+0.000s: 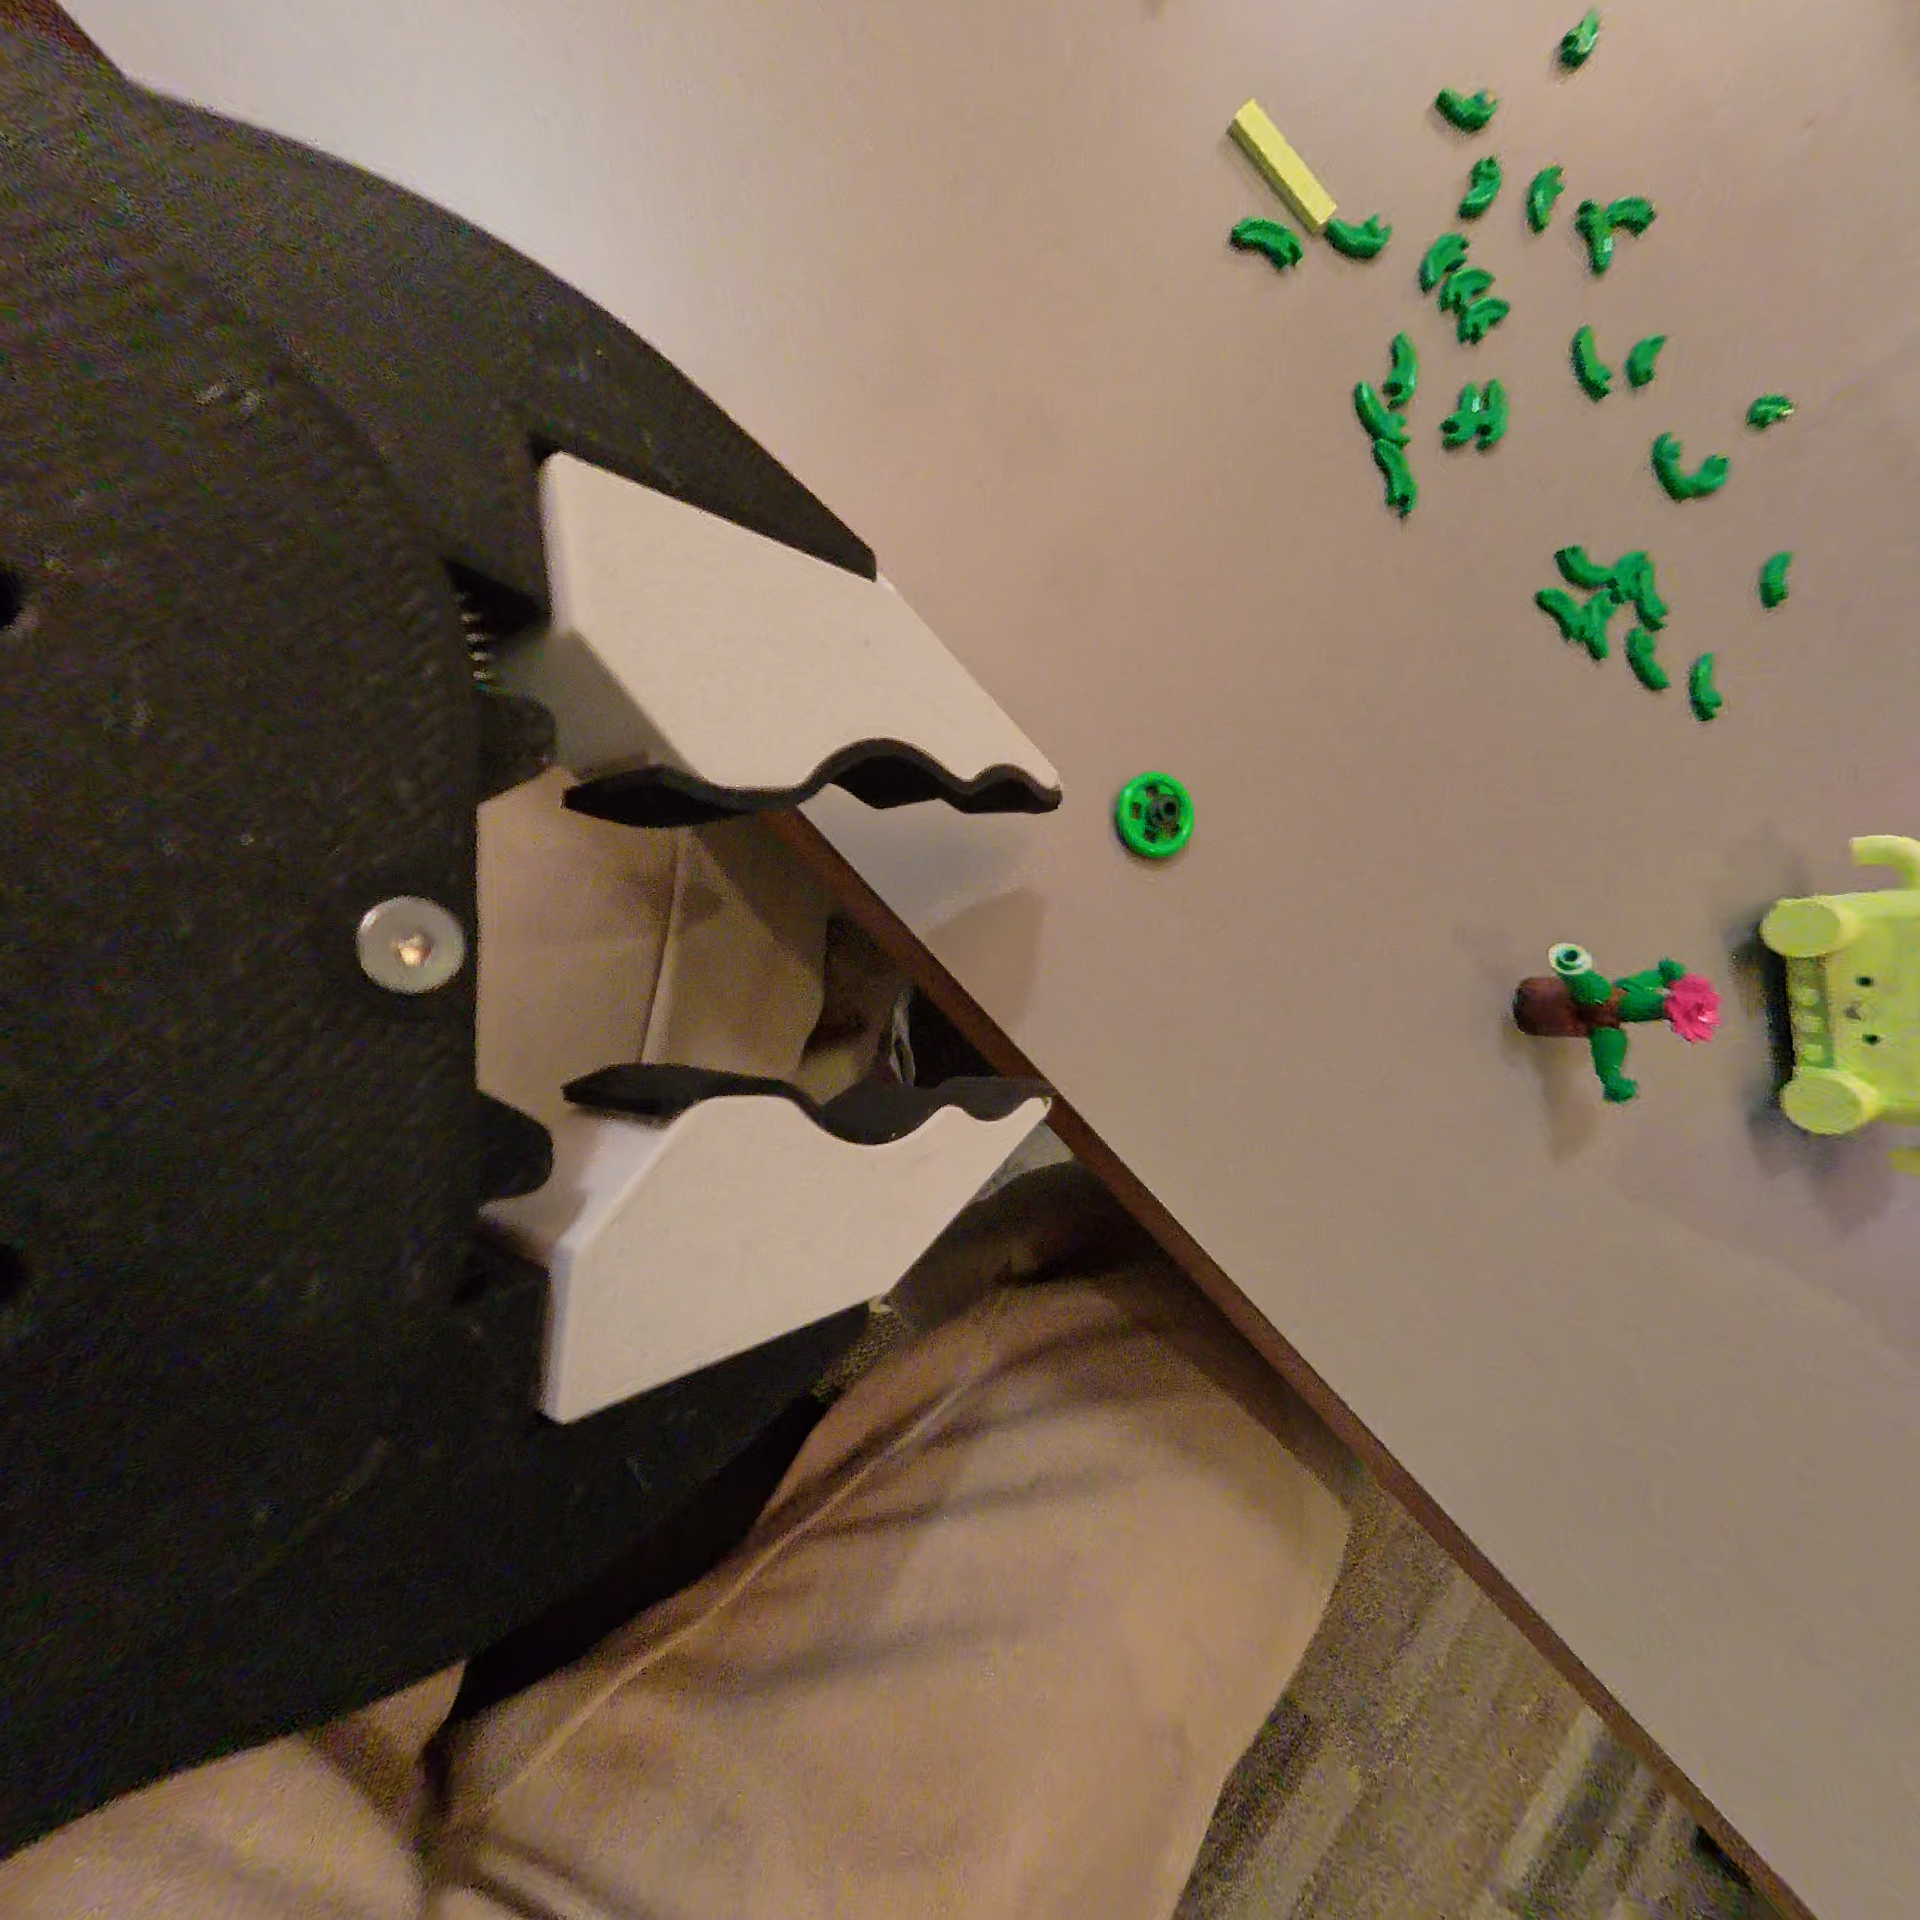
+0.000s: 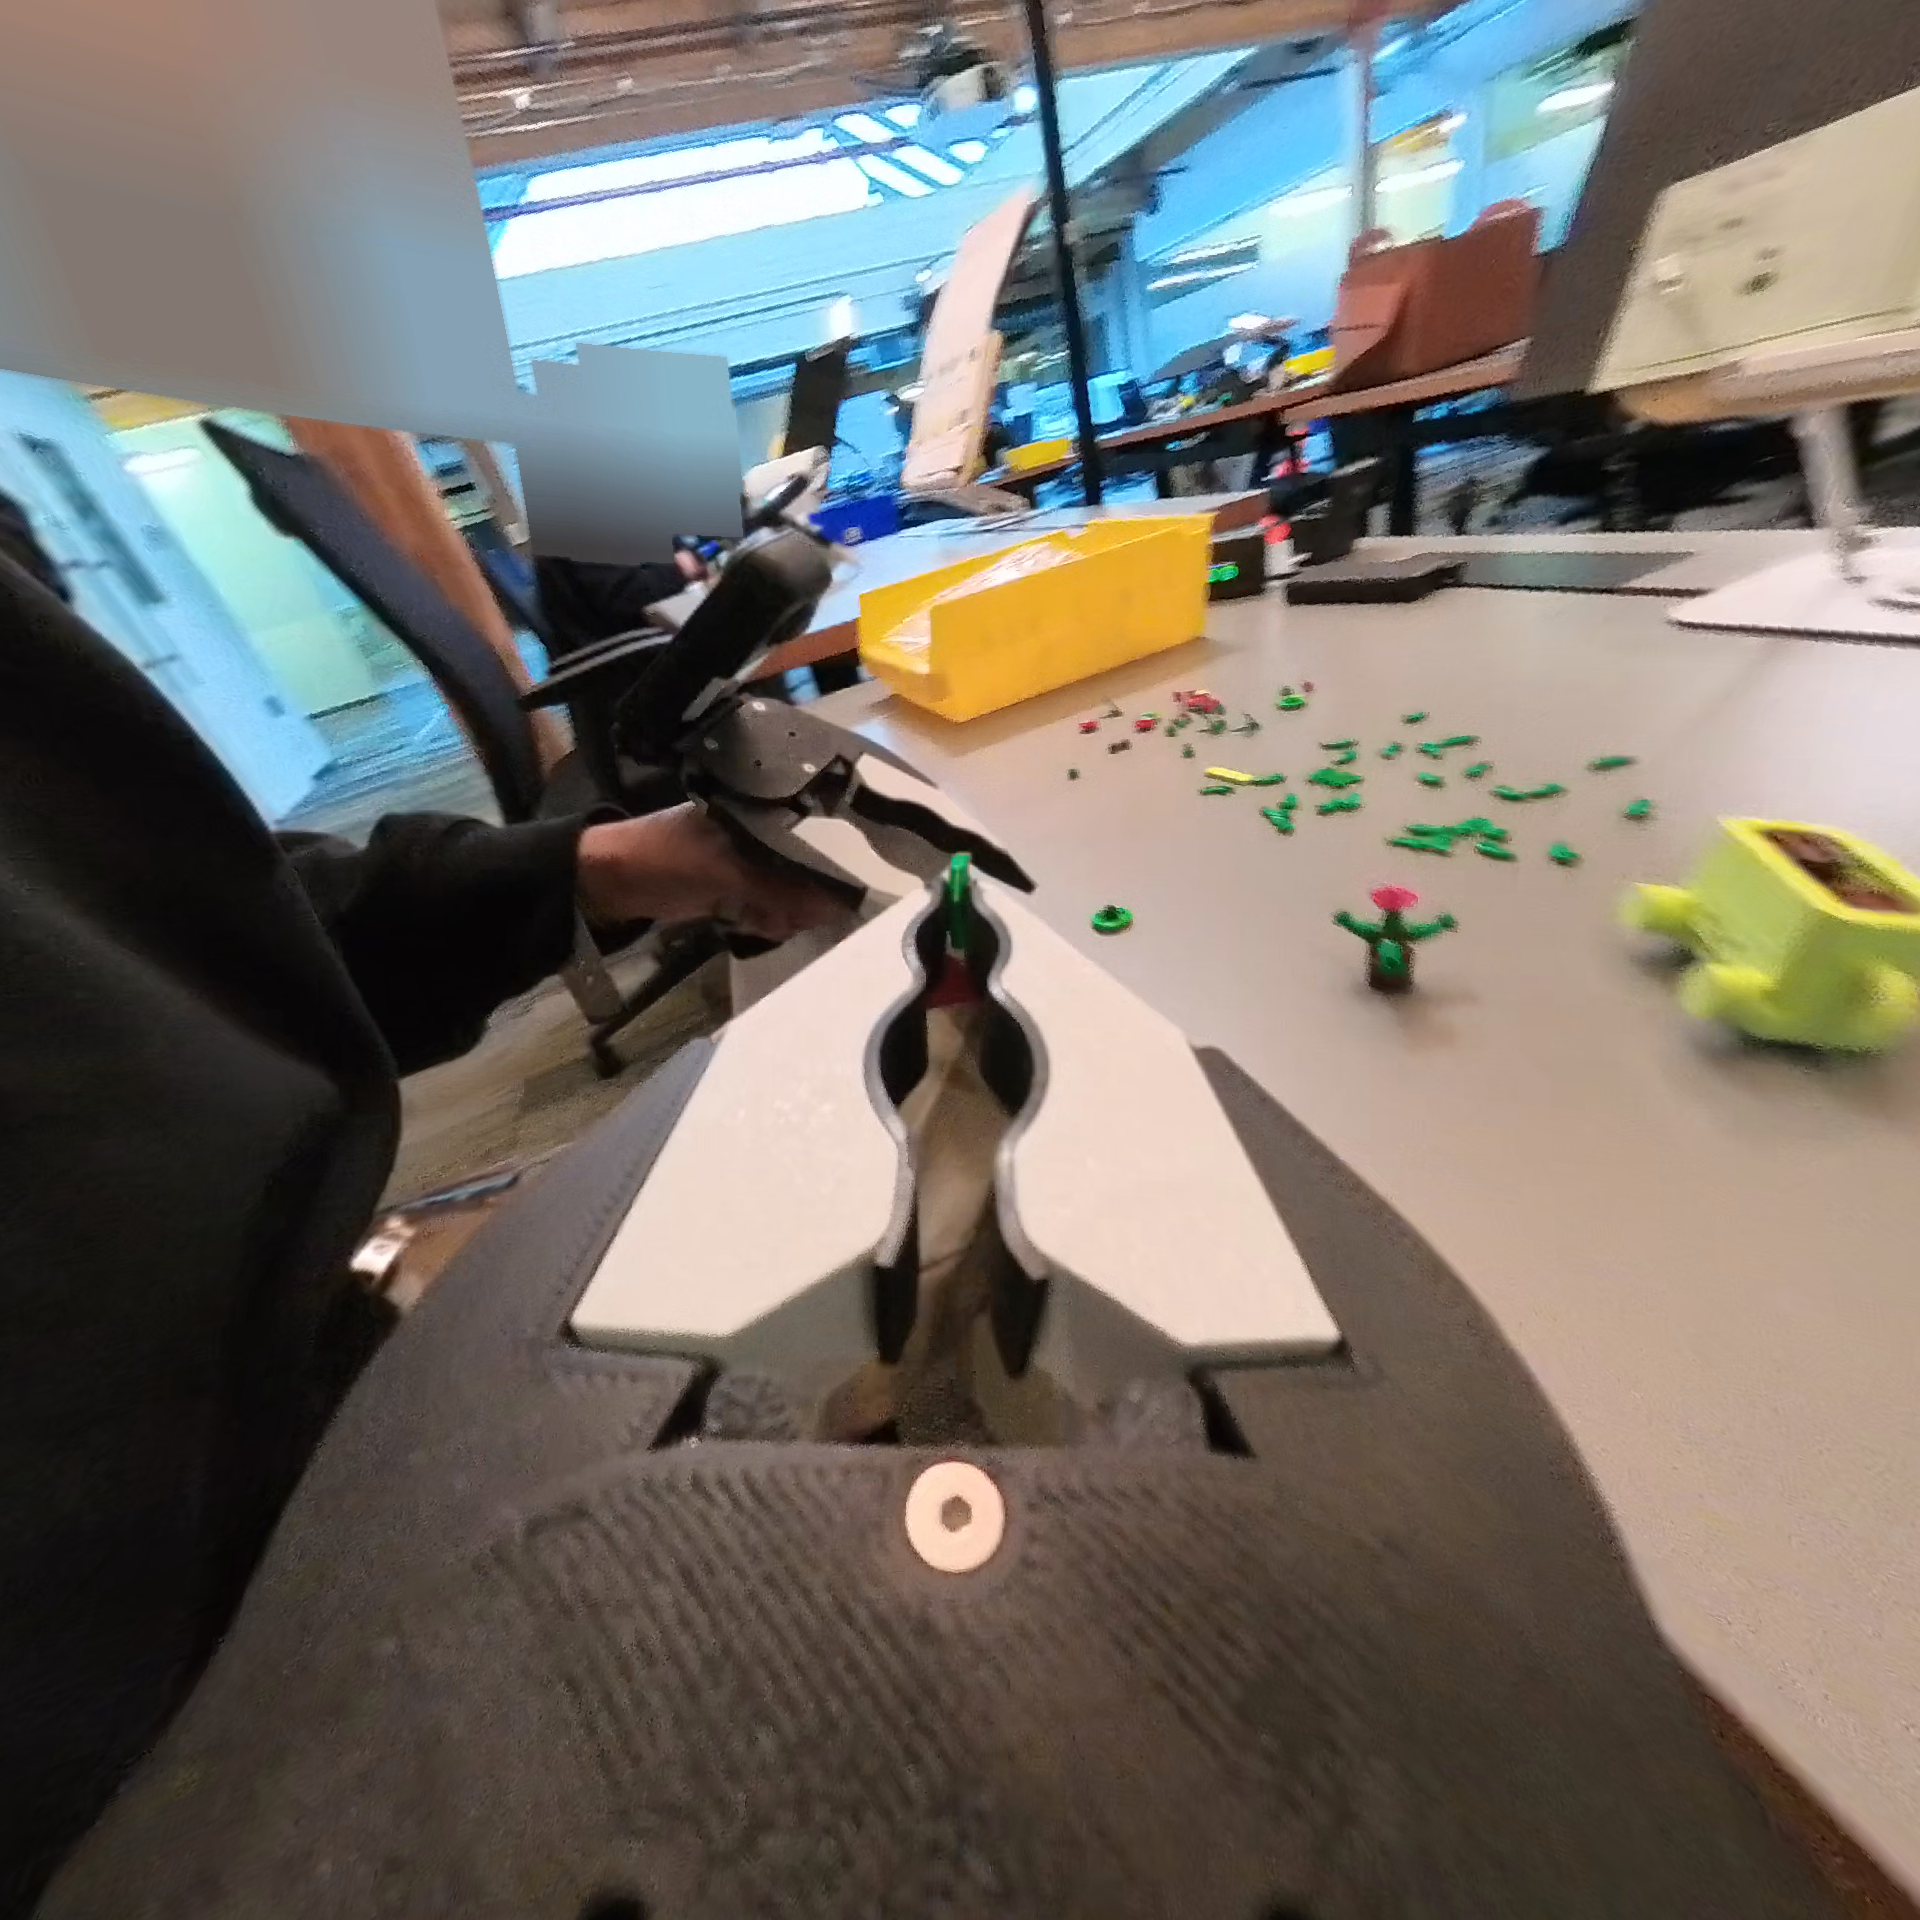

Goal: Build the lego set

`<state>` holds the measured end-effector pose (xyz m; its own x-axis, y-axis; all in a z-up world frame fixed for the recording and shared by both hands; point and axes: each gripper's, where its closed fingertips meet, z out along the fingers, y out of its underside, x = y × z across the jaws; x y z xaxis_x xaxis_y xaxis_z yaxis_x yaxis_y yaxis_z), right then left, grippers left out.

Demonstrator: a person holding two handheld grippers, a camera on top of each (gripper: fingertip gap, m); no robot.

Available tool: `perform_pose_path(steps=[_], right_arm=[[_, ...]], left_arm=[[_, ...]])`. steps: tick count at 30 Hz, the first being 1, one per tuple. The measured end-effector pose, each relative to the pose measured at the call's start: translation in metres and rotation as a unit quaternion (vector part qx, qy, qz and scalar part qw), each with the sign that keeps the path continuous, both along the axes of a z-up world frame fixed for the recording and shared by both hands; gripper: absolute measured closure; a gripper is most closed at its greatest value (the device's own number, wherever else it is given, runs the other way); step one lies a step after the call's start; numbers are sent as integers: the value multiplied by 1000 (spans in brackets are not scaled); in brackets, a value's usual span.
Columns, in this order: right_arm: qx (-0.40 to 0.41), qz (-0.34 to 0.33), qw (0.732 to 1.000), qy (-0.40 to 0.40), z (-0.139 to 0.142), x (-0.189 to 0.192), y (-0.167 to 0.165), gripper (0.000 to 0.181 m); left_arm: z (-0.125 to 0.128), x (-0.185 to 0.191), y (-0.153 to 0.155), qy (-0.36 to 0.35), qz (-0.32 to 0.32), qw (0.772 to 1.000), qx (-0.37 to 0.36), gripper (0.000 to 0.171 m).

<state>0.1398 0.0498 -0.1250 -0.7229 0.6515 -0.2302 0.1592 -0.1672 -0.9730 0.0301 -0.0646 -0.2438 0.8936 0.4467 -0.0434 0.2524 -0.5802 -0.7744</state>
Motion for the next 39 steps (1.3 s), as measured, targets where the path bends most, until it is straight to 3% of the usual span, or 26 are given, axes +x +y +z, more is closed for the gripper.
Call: perform_pose_path(steps=[6, 11, 17, 21, 28, 32, 39], right_arm=[[30, 68, 997, -24, -24, -41, -46, 181], [50, 68, 995, -45, -43, -66, -59, 181], [43, 104, 991, -67, -46, -104, -72, 181], [35, 130, 987, -85, -51, -121, -78, 181], [89, 145, 981, -97, -62, -120, -86, 181], [108, 138, 979, -107, -73, -117, -86, 181], [94, 100, 986, -94, -72, -119, -74, 181]], left_arm=[[-3, -18, 12, 0, -4, 1000, 9, 121], [-15, -35, 13, -67, -25, 997, 1, 122], [-13, -45, 16, -114, -53, 992, 28, 134], [-15, -46, 14, -93, -82, 992, 20, 155], [-16, -39, 18, -35, -131, 991, 1, 142], [-16, -37, 22, -28, -132, 991, 0, 152], [-13, -36, 19, -14, -119, 993, 20, 151]])
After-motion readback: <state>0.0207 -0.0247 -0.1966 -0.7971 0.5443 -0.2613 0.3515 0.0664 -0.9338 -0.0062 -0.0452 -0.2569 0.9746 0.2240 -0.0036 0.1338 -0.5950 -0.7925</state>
